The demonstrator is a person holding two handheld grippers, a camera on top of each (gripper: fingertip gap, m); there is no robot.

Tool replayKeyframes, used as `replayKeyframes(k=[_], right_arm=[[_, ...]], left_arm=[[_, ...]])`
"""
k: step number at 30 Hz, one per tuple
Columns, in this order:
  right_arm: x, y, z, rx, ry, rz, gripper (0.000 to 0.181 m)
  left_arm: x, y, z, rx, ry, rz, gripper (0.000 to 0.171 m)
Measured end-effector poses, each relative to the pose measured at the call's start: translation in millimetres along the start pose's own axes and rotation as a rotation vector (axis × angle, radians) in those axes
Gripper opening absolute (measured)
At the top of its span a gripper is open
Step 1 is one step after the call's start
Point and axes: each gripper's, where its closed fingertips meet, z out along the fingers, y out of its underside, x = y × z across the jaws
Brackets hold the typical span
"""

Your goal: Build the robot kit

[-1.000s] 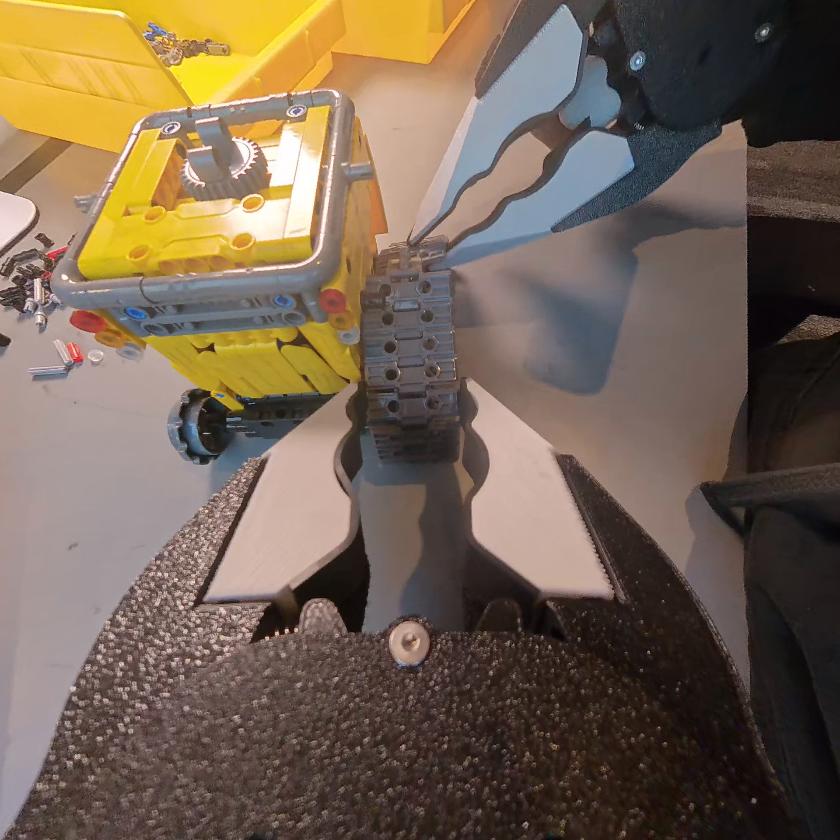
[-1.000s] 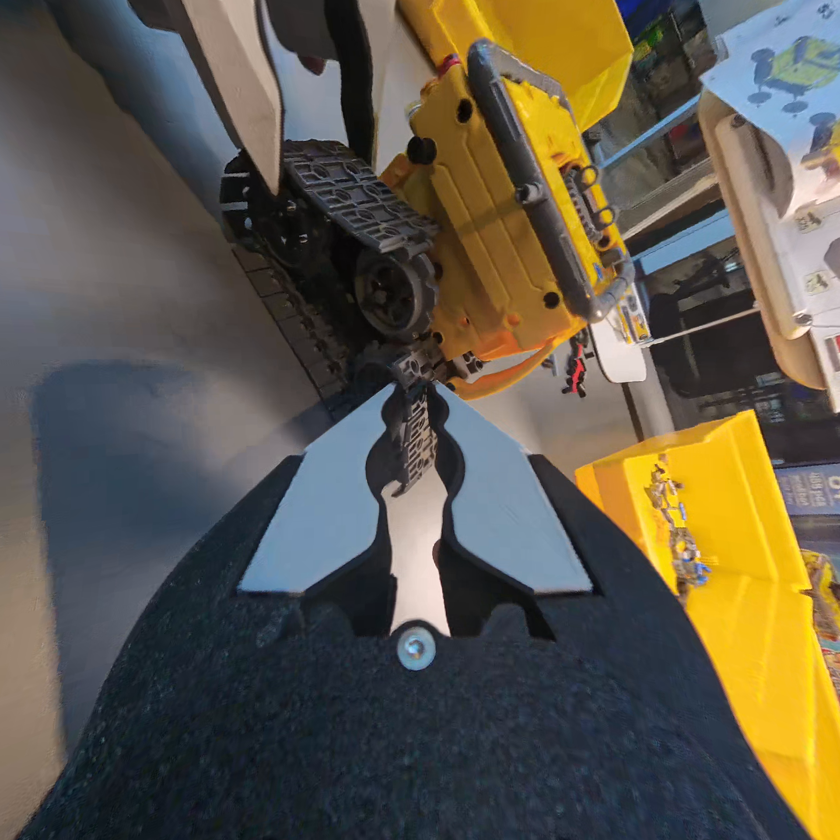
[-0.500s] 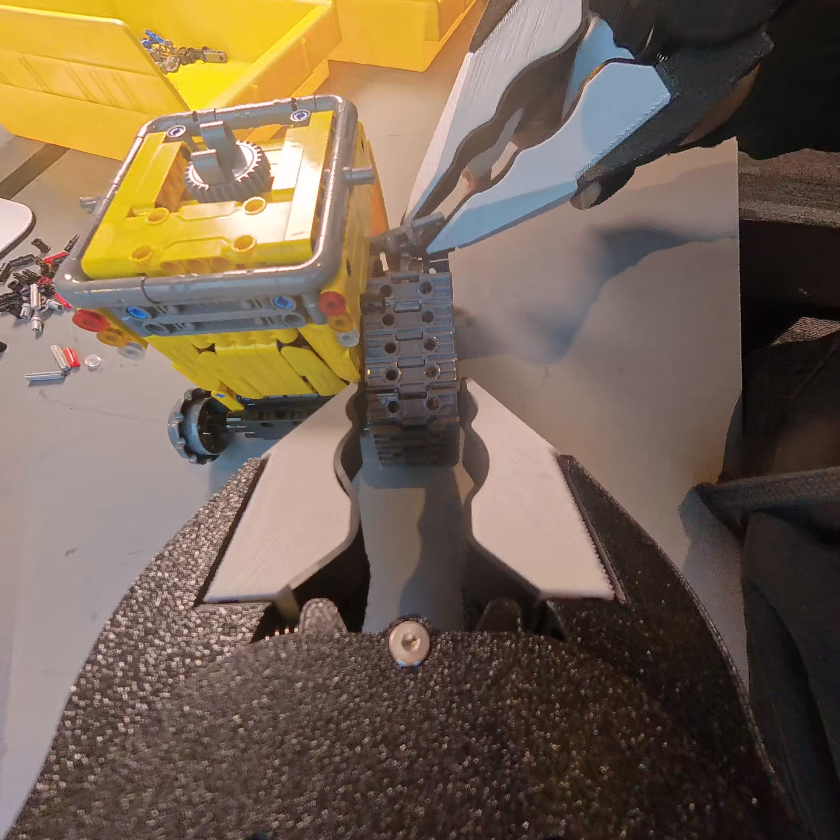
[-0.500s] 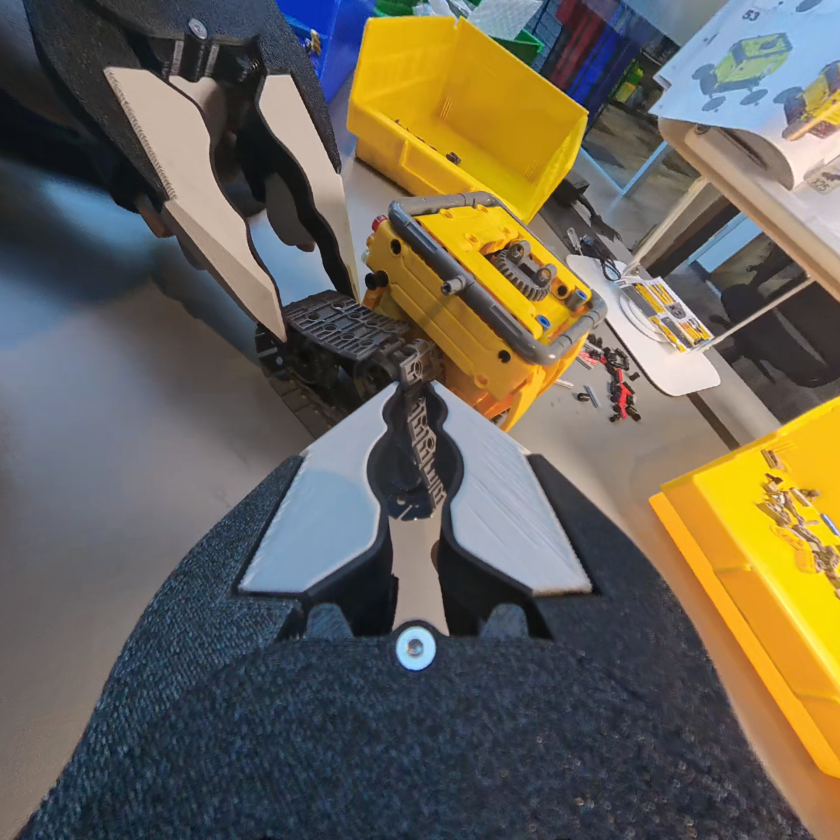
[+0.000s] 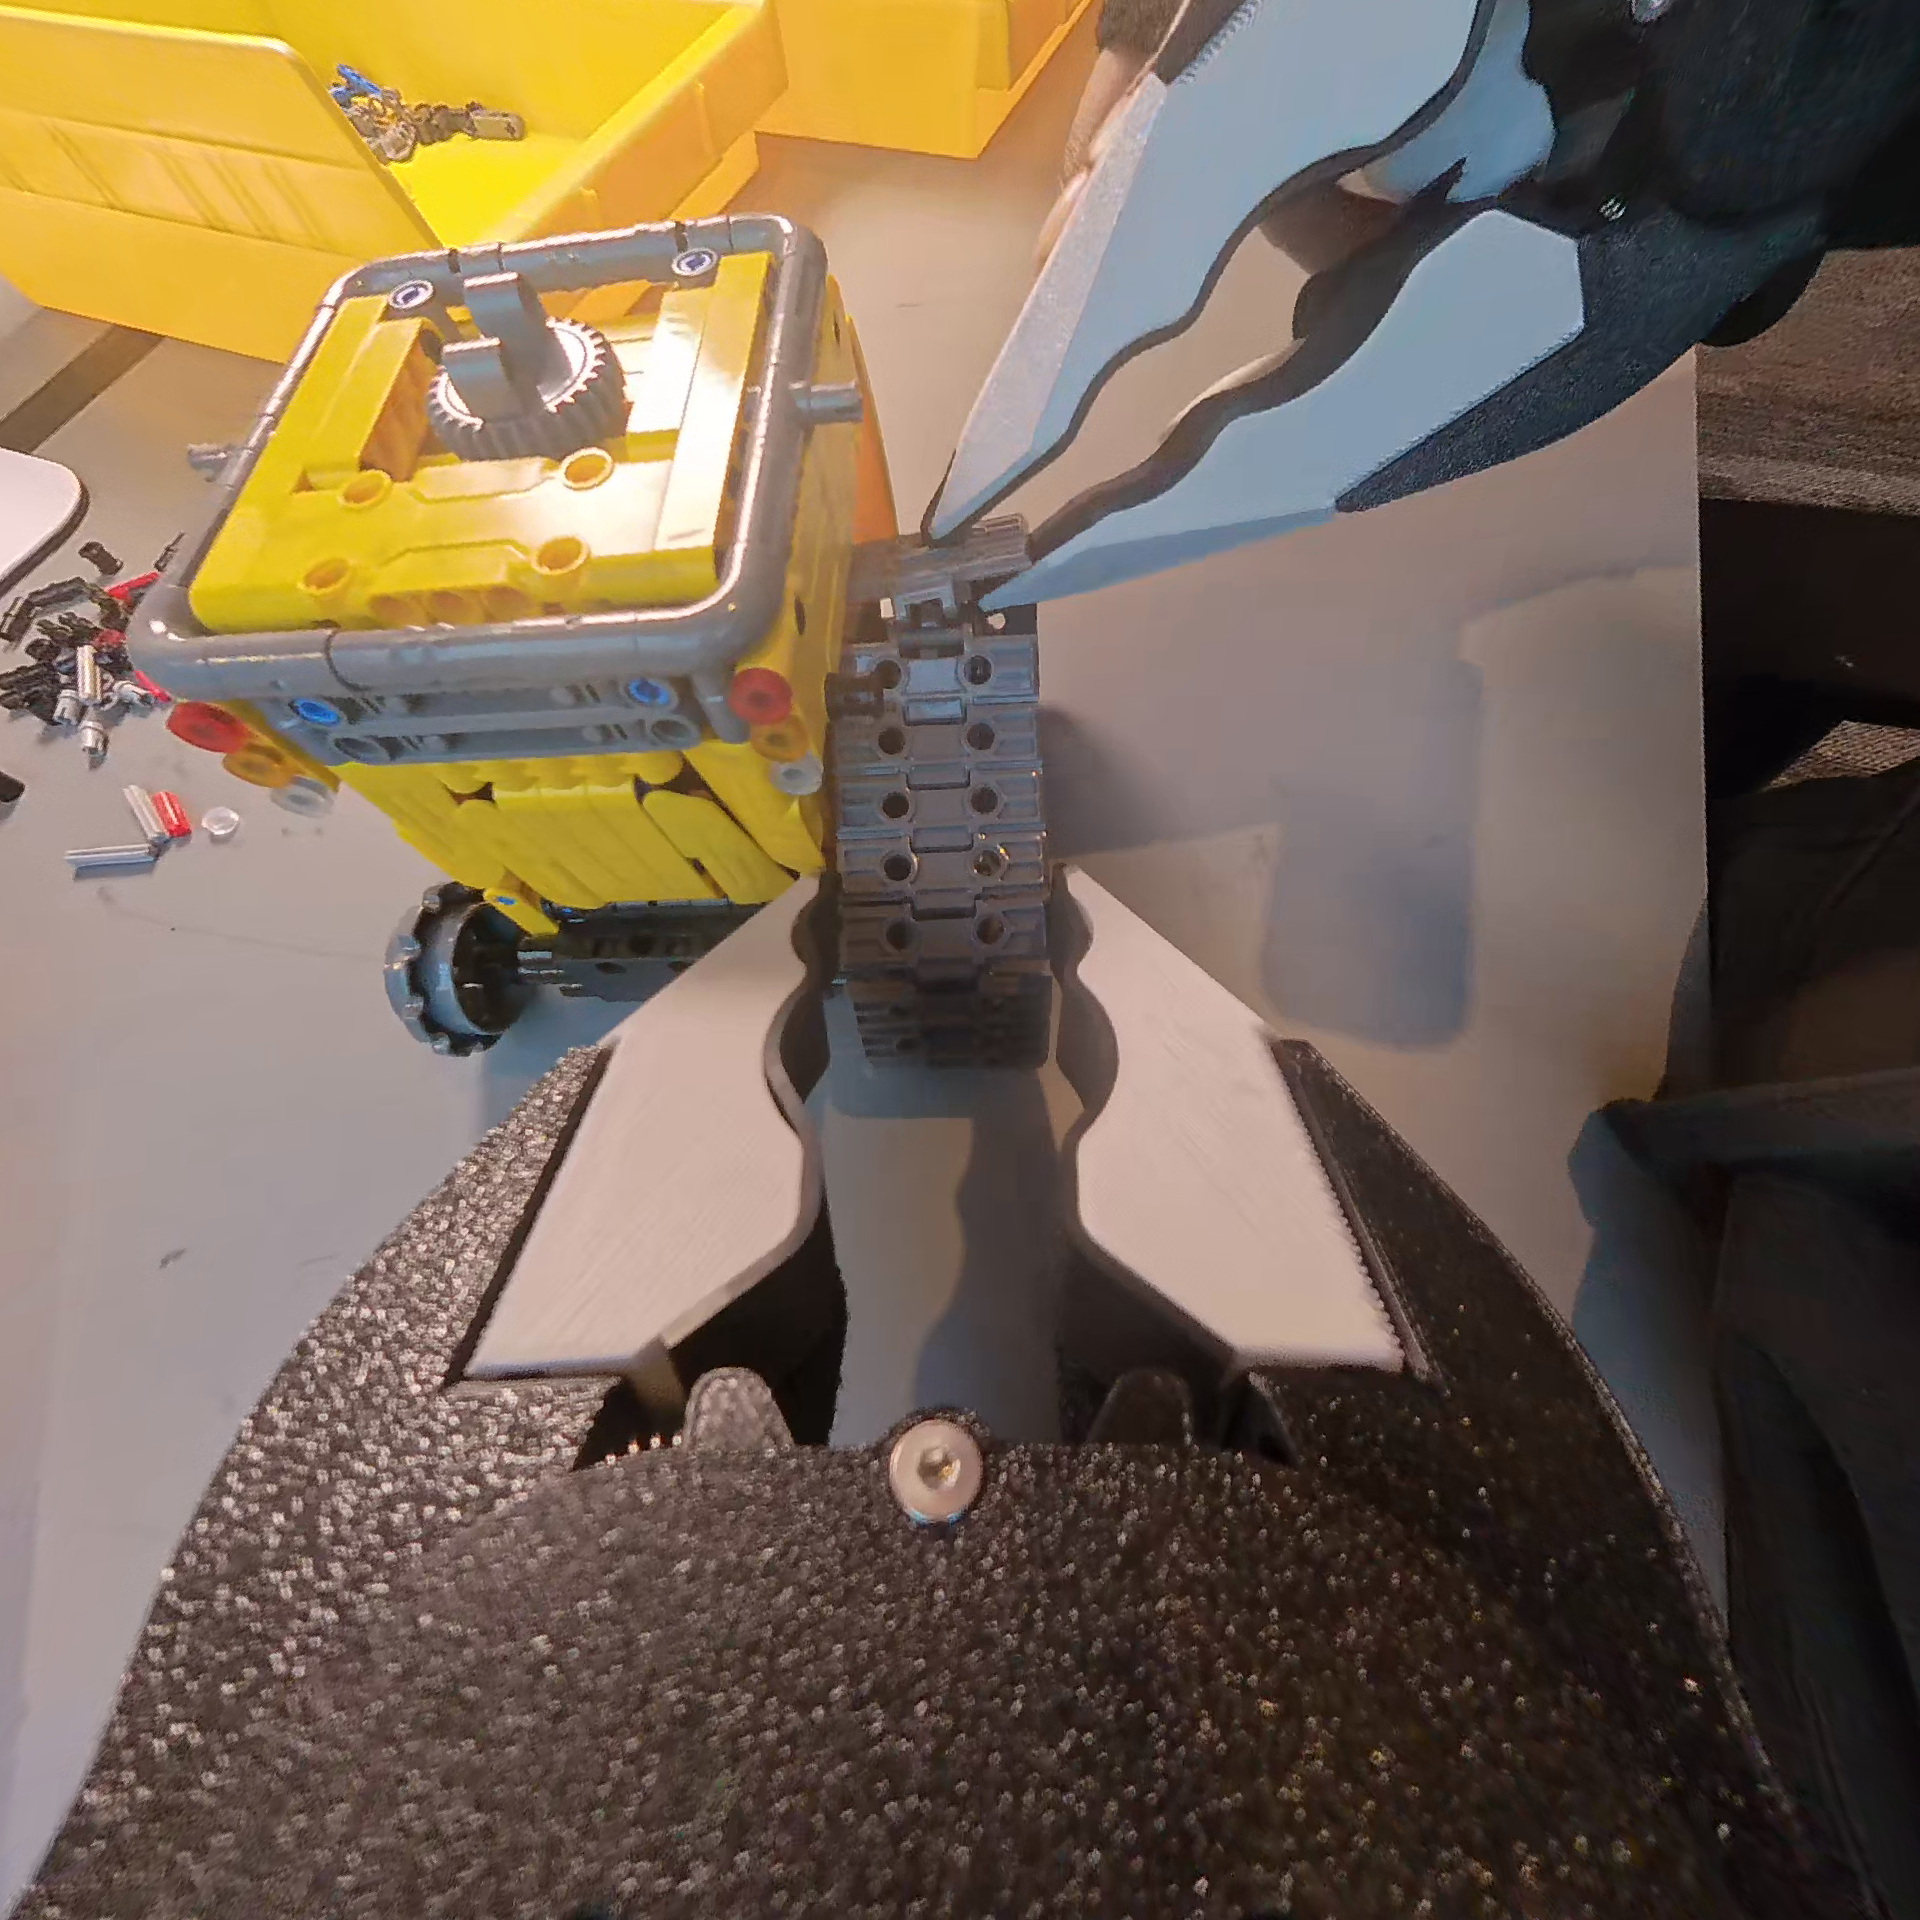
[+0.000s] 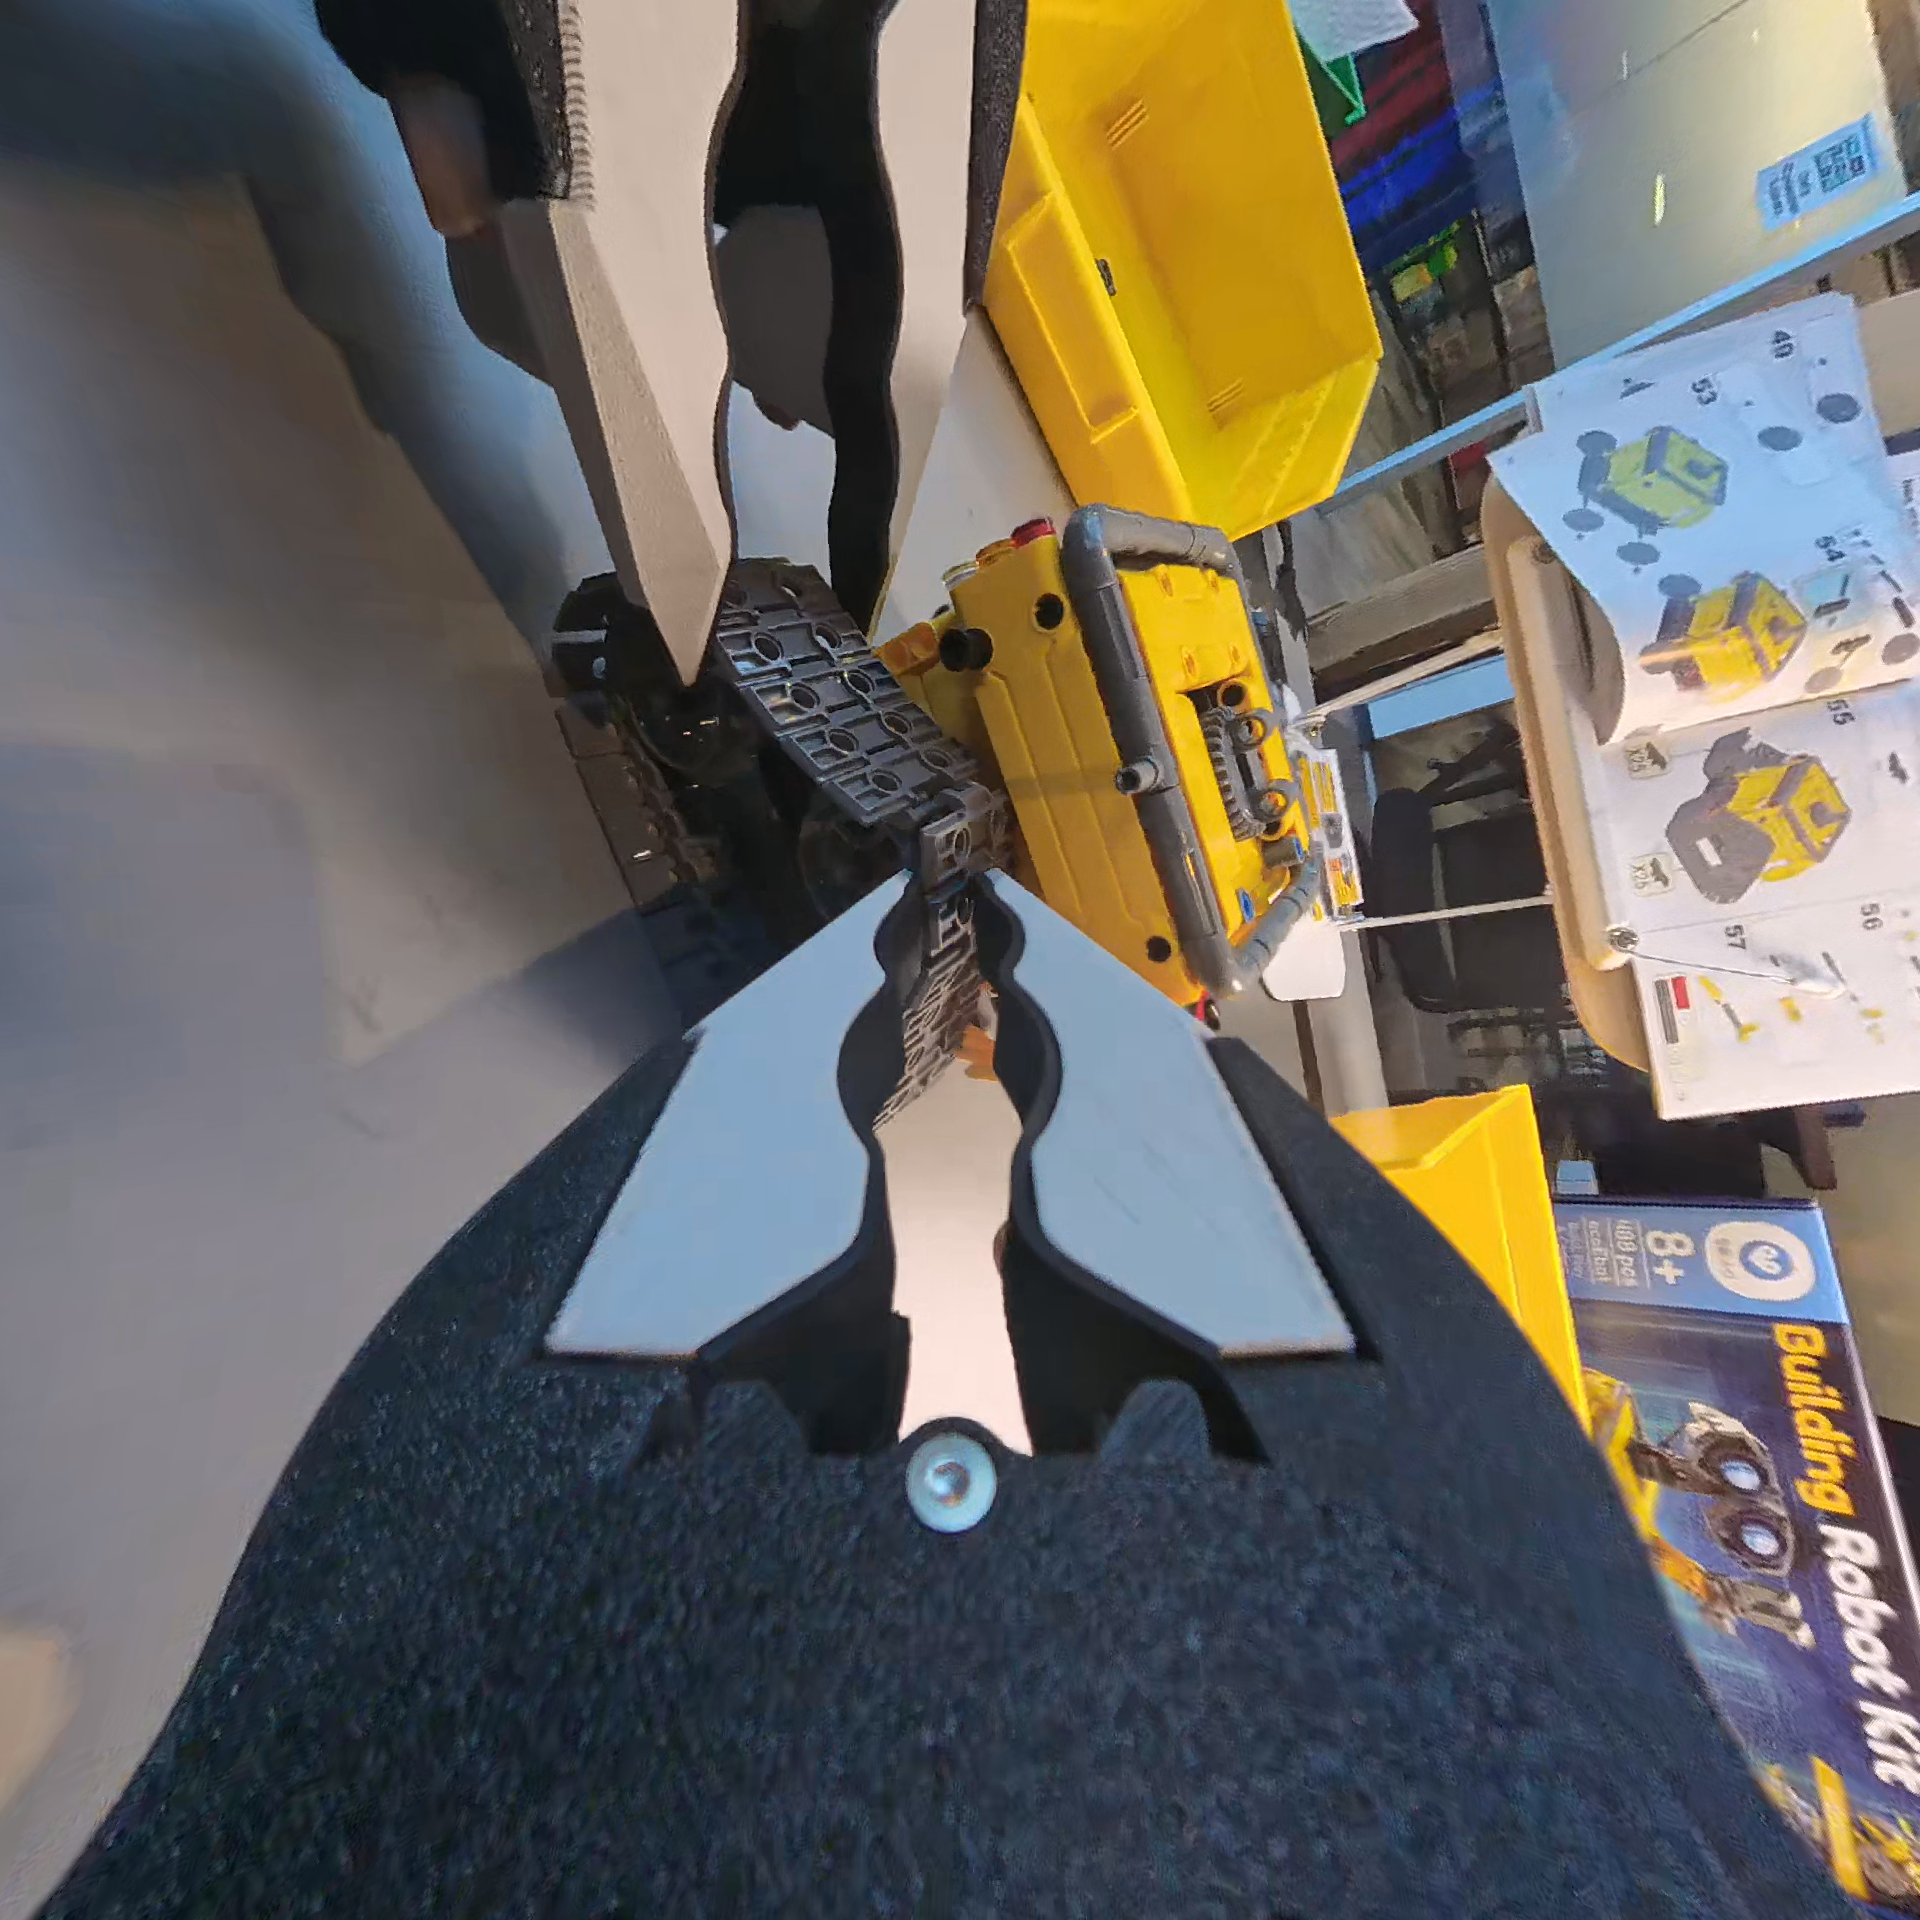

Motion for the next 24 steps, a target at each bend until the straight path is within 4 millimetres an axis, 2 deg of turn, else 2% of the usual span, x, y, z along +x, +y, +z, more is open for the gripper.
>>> replayKeyframes(k=[1,2,6,10,15,21,24], right_arm=[[-6.1,-2.5,0.1,0.012,-0.056,0.018,0.020],[-9.4,-4.6,0.6,0.023,-0.092,0.057,0.022],[-4.0,-0.4,1.7,0.007,-0.128,0.040,0.015],[-4.4,1.1,1.5,-0.005,-0.180,-0.079,0.017],[-5.5,-4.0,4.5,0.013,-0.212,-0.111,0.014],[-2.6,-2.3,3.4,0.075,-0.225,0.069,0.012],[0.2,-1.3,0.7,0.134,-0.264,0.280,0.010]], left_arm=[[0.1,-0.2,0.2,0.001,0.000,0.000,0.038],[0.2,-0.3,0.3,0.001,0.000,0.001,0.038],[0.1,-0.5,0.5,0.006,-0.002,0.001,0.038],[0.0,-1.0,0.3,0.022,0.009,-0.017,0.038],[-0.3,-1.8,0.6,0.029,0.014,-0.029,0.038],[-0.3,-2.1,0.9,0.041,0.020,-0.038,0.038],[-0.5,-2.3,0.8,0.040,0.023,-0.038,0.038]])
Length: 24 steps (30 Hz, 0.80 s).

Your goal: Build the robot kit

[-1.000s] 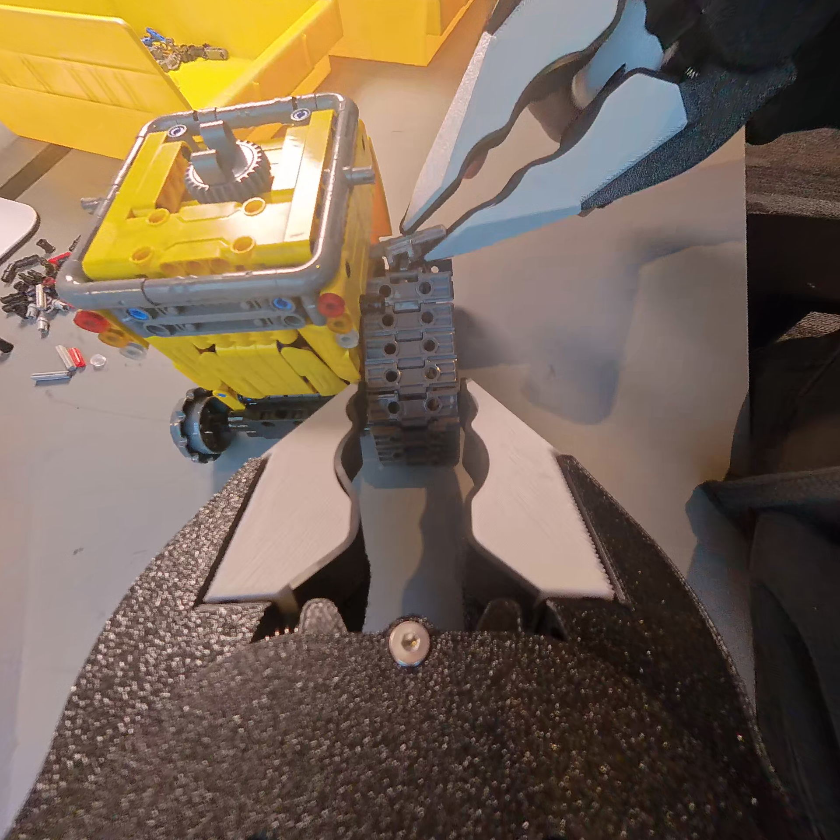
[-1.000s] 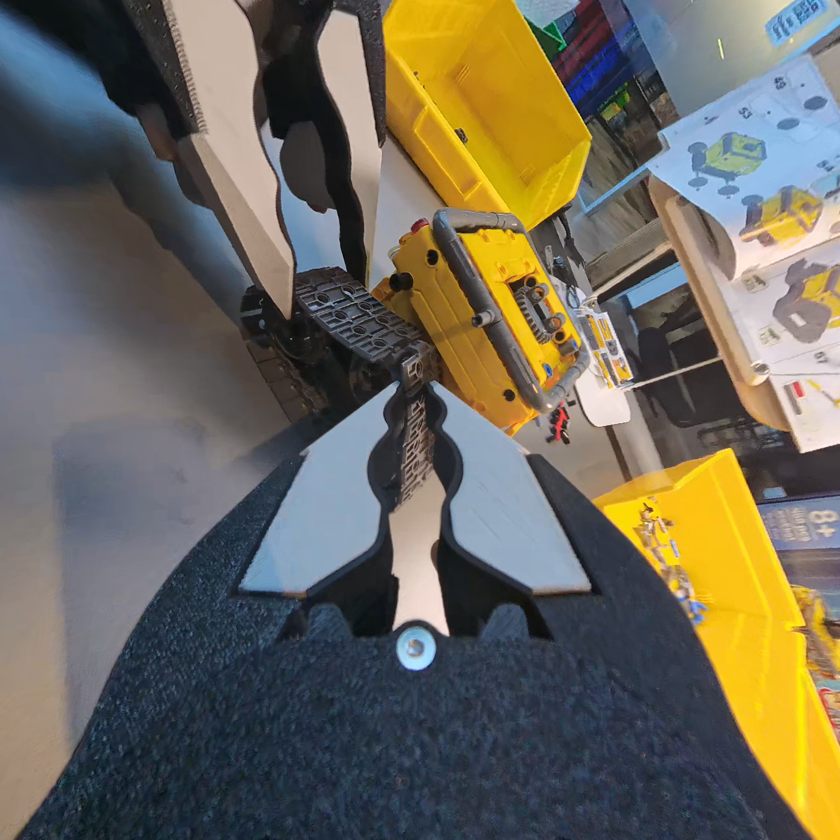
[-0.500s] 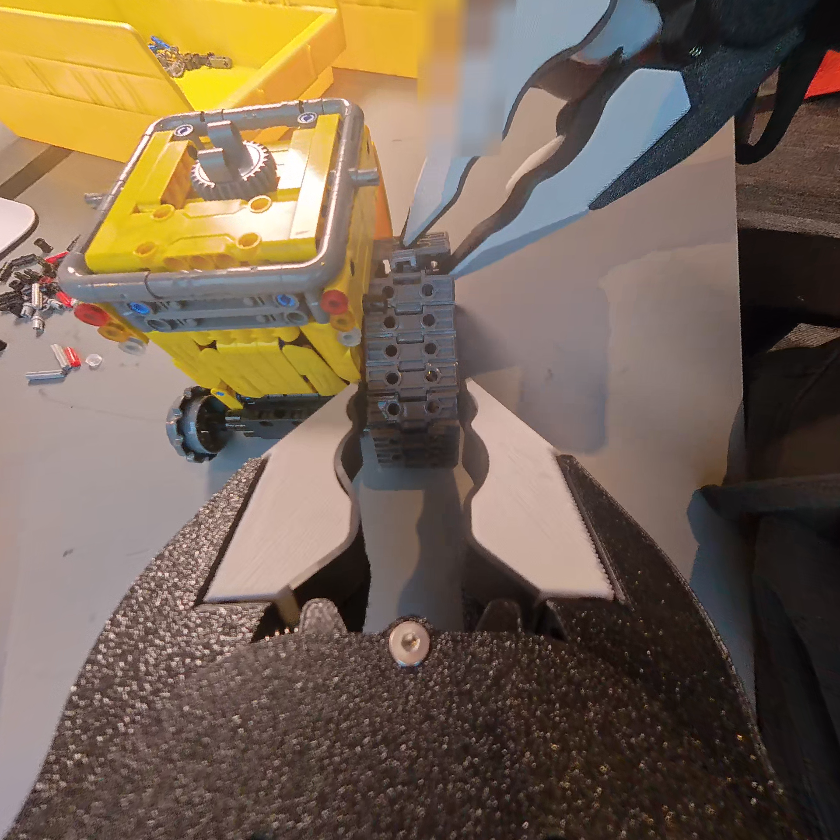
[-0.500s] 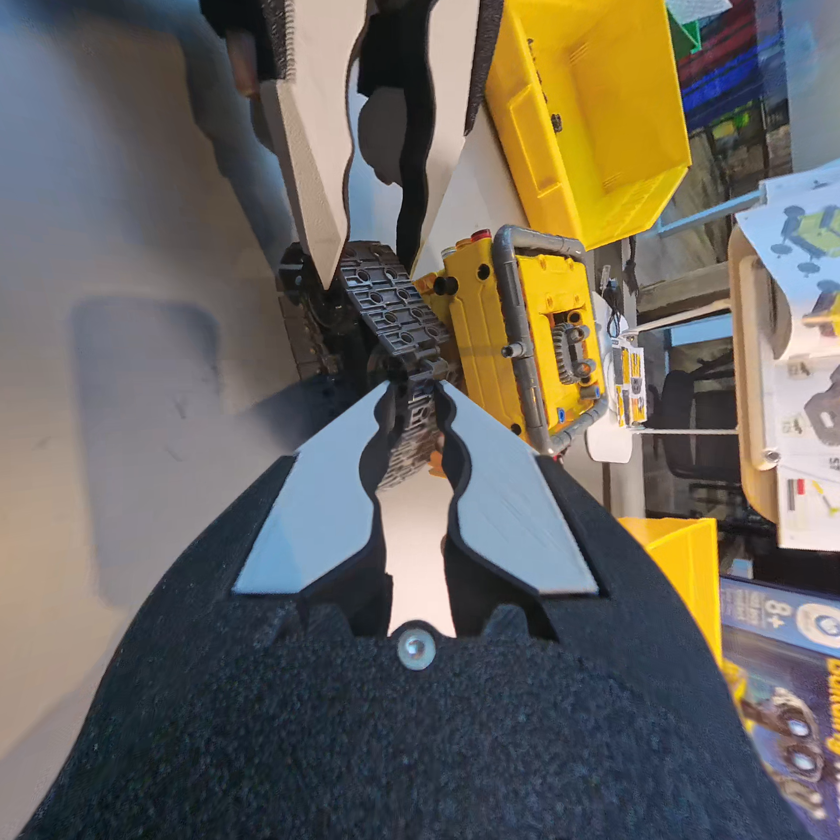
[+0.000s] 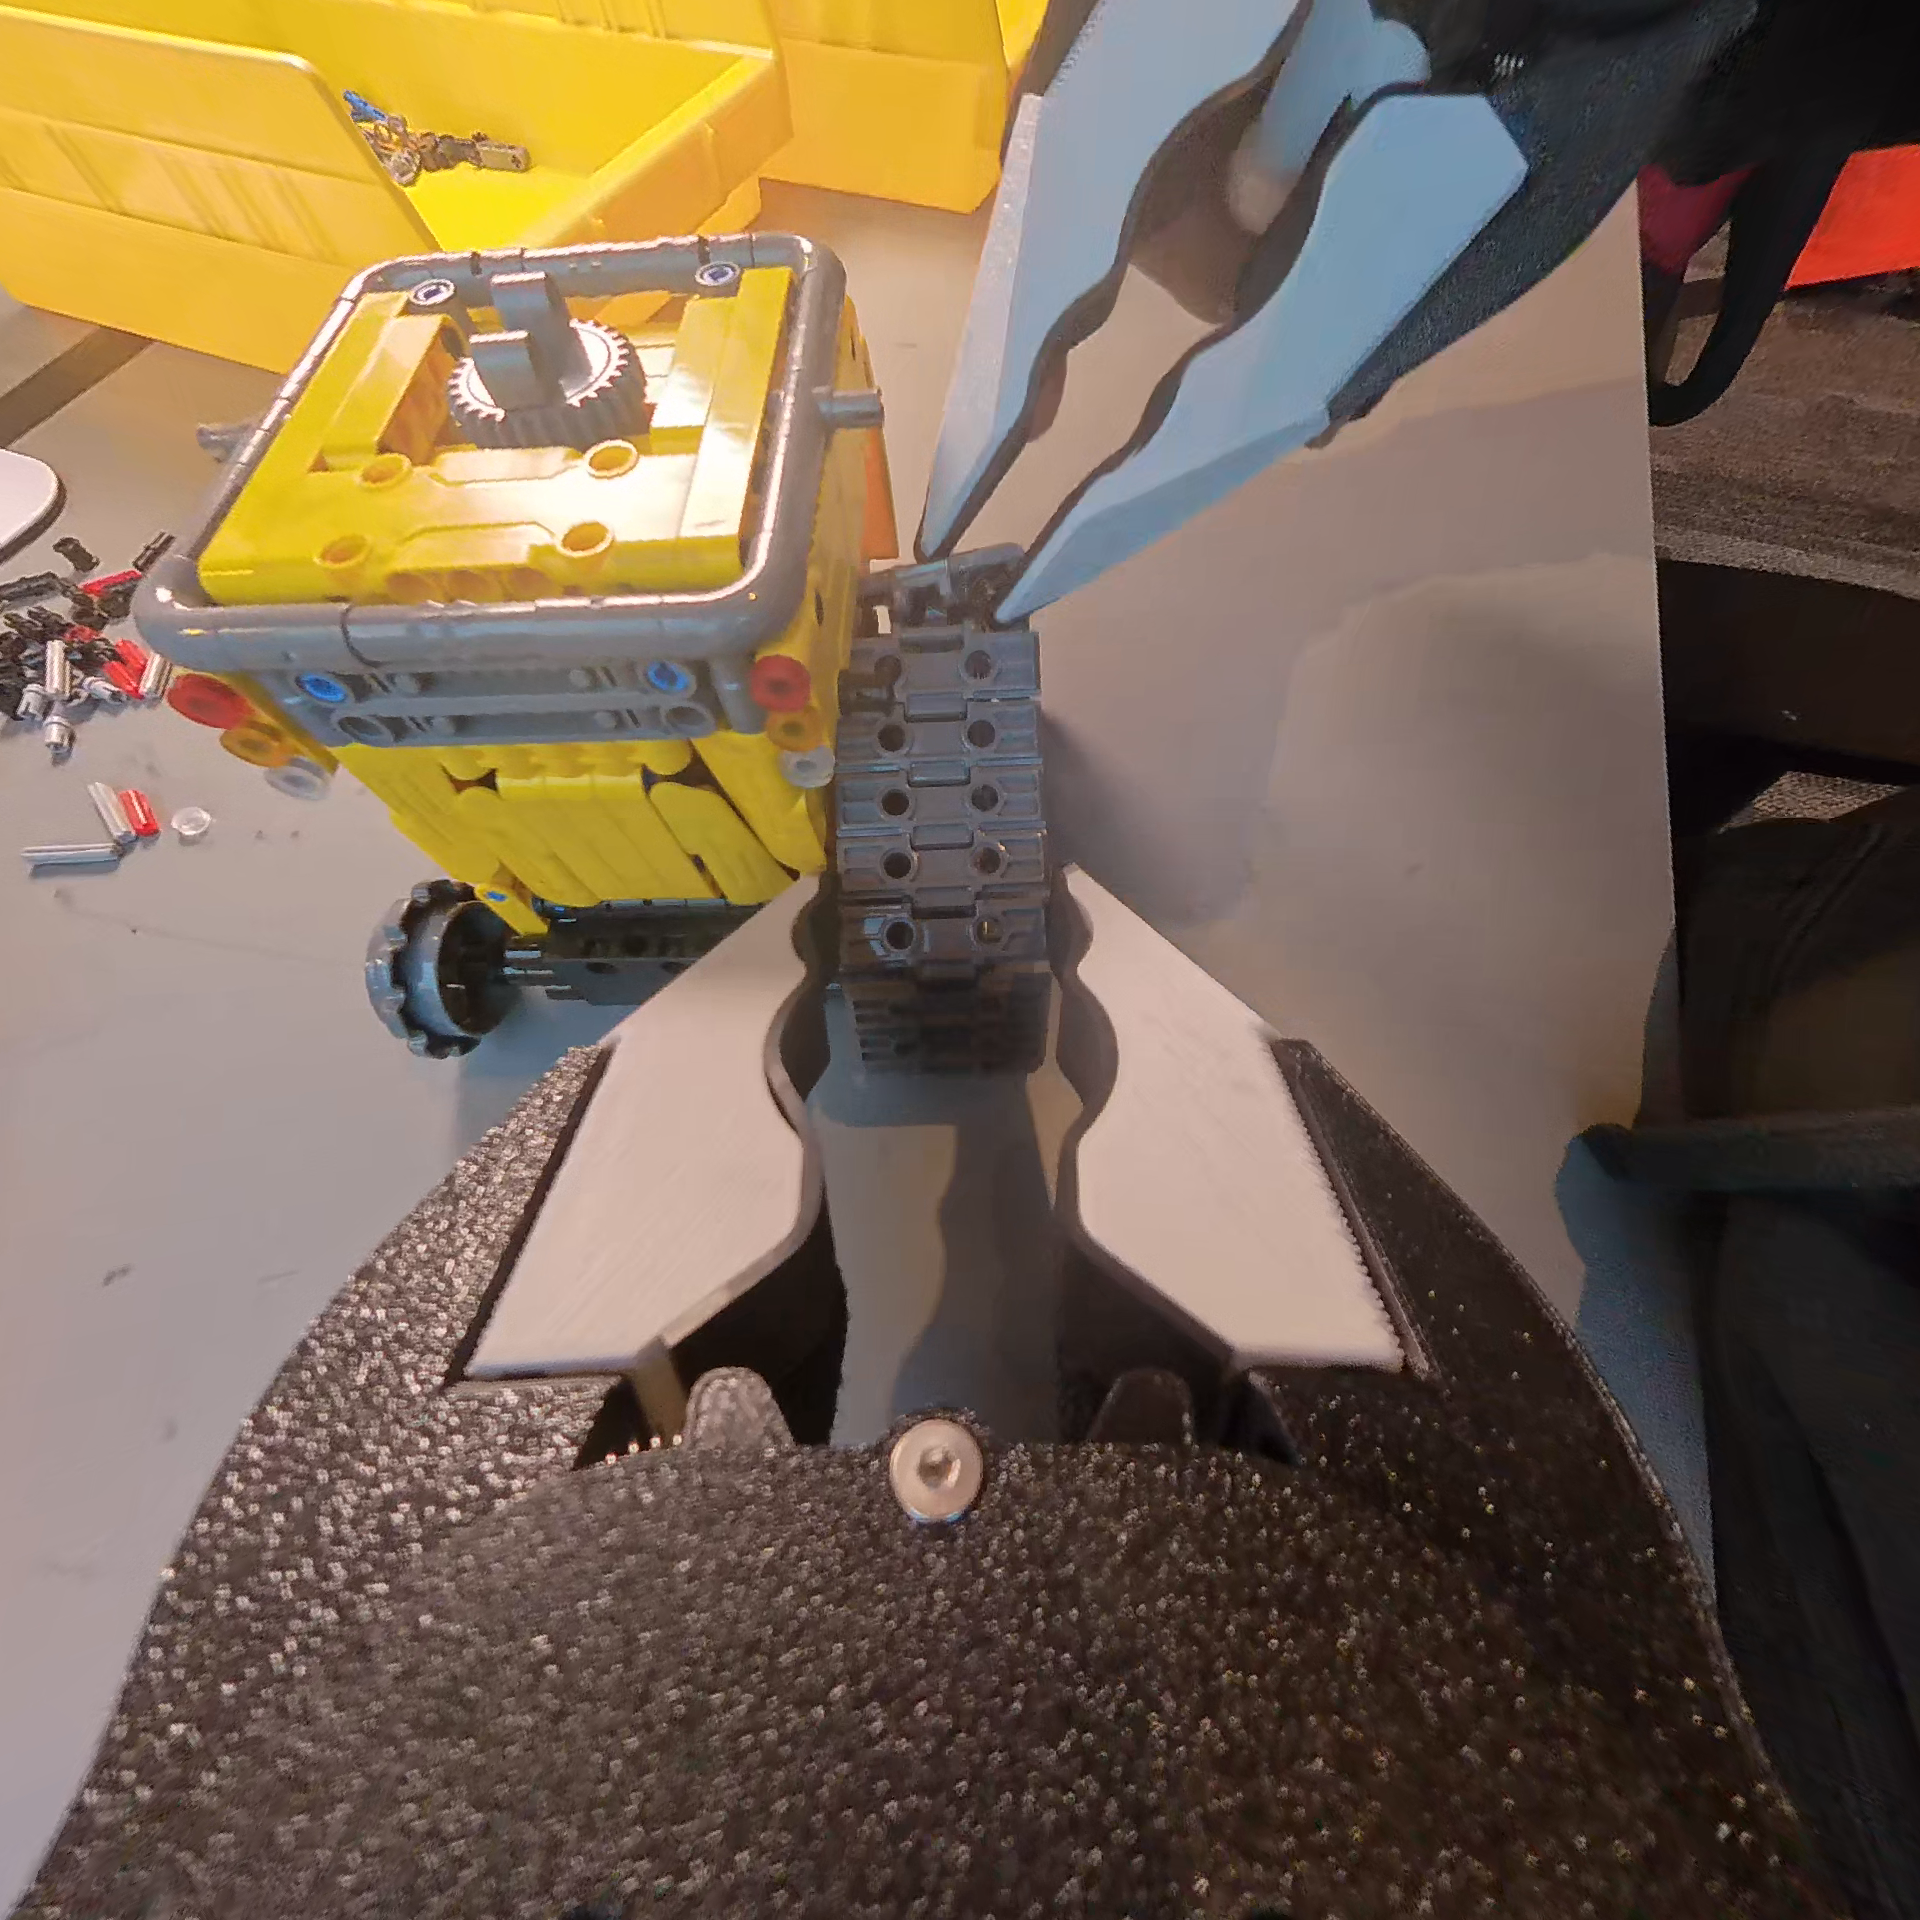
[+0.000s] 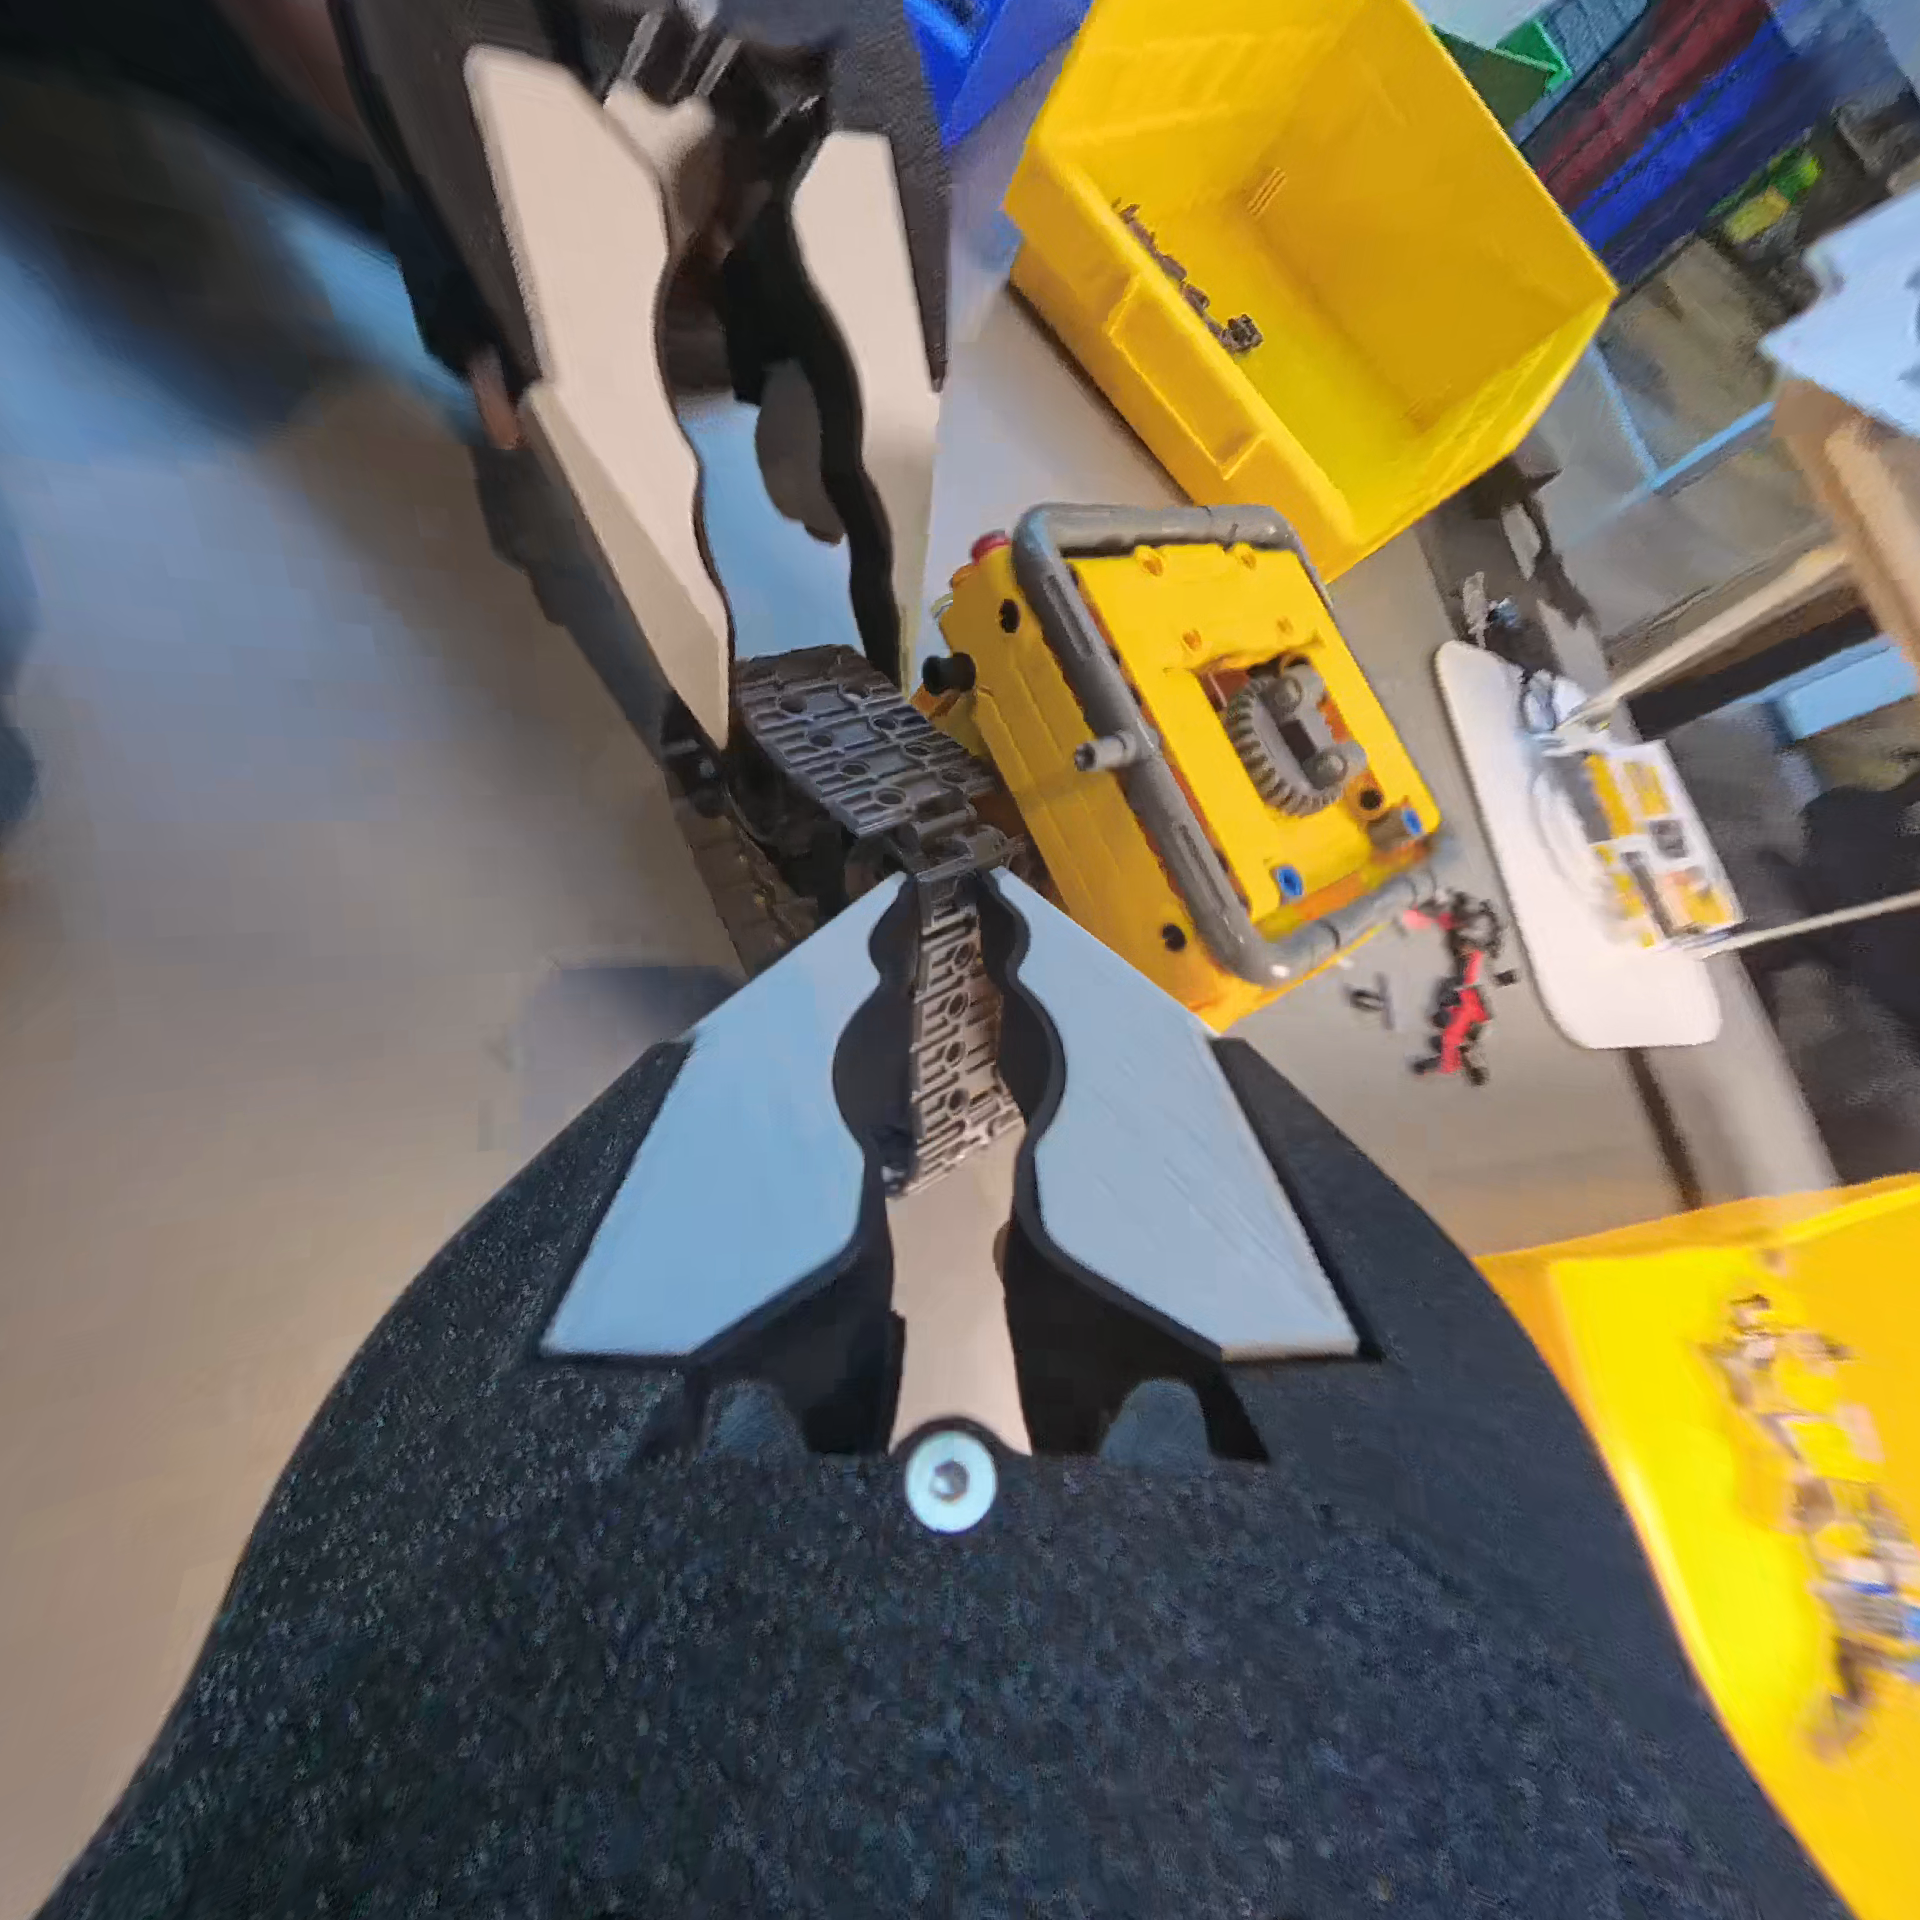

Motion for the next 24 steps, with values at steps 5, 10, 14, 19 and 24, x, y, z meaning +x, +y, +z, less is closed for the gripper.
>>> replayKeyframes(k=[5,10,14,19,24], right_arm=[[1.4,-1.1,-1.2,0.078,-0.036,0.183,0.011],[0.1,-4.6,1.5,0.073,-0.032,0.138,0.011],[-0.9,-4.5,2.7,0.020,0.006,-0.031,0.011],[-2.3,-4.9,4.9,-0.082,0.051,-0.301,0.010],[-3.0,-5.1,6.2,-0.125,0.063,-0.426,0.010]], left_arm=[[-0.4,-0.7,-0.1,0.010,0.012,-0.021,0.038],[-1.0,-0.8,-0.2,0.012,0.014,-0.028,0.038],[-1.3,-0.8,-0.3,0.017,0.017,-0.034,0.038],[-1.1,-0.9,-0.3,0.023,0.025,-0.042,0.038],[-1.0,-0.7,0.0,0.028,0.025,-0.044,0.038]])
